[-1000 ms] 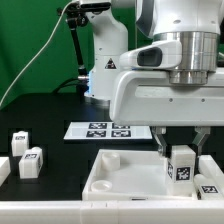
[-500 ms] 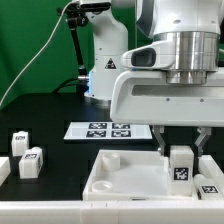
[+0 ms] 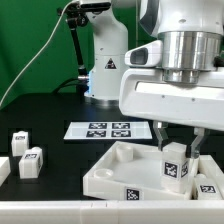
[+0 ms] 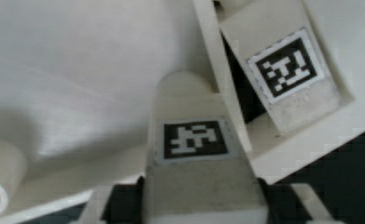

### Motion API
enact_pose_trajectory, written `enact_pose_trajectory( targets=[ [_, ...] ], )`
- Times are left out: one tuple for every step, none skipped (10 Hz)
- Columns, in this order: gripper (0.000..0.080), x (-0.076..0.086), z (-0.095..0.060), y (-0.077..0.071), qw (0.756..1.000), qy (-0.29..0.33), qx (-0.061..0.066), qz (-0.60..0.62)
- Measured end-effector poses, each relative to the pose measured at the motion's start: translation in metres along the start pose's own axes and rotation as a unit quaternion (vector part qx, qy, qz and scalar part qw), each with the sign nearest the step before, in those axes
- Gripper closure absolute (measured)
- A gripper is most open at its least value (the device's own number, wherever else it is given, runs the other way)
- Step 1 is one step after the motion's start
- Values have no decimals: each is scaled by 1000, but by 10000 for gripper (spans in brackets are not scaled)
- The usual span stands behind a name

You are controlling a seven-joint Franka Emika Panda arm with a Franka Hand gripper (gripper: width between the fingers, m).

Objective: Assemble one leg

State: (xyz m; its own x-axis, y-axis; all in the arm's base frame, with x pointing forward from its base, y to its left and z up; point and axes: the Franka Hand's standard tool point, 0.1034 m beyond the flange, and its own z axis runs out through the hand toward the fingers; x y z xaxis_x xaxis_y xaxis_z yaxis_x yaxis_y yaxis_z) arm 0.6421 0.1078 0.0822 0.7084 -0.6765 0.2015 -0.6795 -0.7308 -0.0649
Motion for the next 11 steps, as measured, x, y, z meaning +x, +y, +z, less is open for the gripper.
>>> enact_pose_trajectory(
  targets=[
    [514, 1, 0, 2, 1000, 2, -3, 15],
    [477, 2, 0, 4, 999, 1, -4, 41],
    [341, 0, 1, 3, 998, -2, -2, 55],
    [341, 0, 1, 3, 999, -2, -3, 48],
    [196, 1, 0, 3, 999, -2, -2, 44],
    [164, 6, -7, 2, 1000, 1, 3, 30],
    [164, 9, -17, 1, 1000, 1, 7, 29],
    [152, 12, -27, -1, 1000, -1, 10, 24],
    [152, 12, -26, -1, 1000, 0, 11, 24],
    [151, 11, -24, 0, 1000, -1, 10, 23],
    [151, 11, -24, 0, 1000, -1, 9, 23]
  ],
)
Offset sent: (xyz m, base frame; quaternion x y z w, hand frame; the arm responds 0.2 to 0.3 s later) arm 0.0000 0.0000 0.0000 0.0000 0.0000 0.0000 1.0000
